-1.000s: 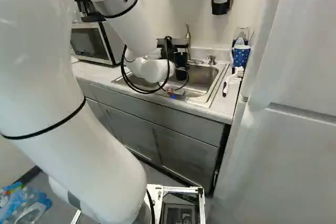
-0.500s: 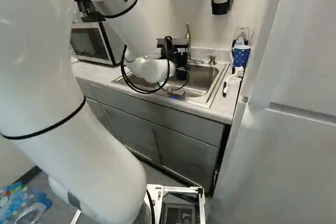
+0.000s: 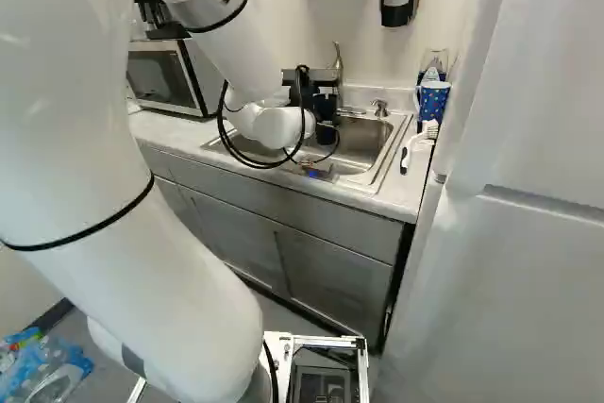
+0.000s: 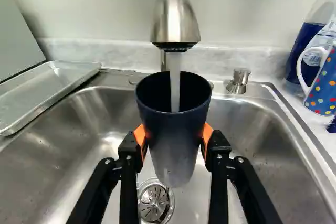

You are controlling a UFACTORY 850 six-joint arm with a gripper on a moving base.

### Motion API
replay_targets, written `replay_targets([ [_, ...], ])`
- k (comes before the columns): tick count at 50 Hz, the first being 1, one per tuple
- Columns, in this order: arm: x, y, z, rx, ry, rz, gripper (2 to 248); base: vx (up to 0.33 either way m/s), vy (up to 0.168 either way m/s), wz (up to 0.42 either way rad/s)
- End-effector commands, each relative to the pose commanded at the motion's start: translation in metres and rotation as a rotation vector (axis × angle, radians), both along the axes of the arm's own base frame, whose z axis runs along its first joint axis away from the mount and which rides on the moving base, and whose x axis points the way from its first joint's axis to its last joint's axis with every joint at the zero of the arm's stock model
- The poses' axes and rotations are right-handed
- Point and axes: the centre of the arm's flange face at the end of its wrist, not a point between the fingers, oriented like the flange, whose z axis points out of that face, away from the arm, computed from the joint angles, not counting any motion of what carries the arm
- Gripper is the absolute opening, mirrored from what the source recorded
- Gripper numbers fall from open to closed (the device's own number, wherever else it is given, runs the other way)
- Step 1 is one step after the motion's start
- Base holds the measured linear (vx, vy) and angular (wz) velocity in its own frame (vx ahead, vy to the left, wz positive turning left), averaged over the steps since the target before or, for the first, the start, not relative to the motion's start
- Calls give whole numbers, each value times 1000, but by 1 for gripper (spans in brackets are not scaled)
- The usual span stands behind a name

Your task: Rinse the cup and place it in the tray

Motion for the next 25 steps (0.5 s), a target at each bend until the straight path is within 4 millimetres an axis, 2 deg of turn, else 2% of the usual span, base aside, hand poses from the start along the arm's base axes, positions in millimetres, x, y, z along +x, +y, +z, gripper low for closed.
replay_targets([
  [25, 0, 0, 0, 0, 0, 0, 121, 0, 0, 0],
])
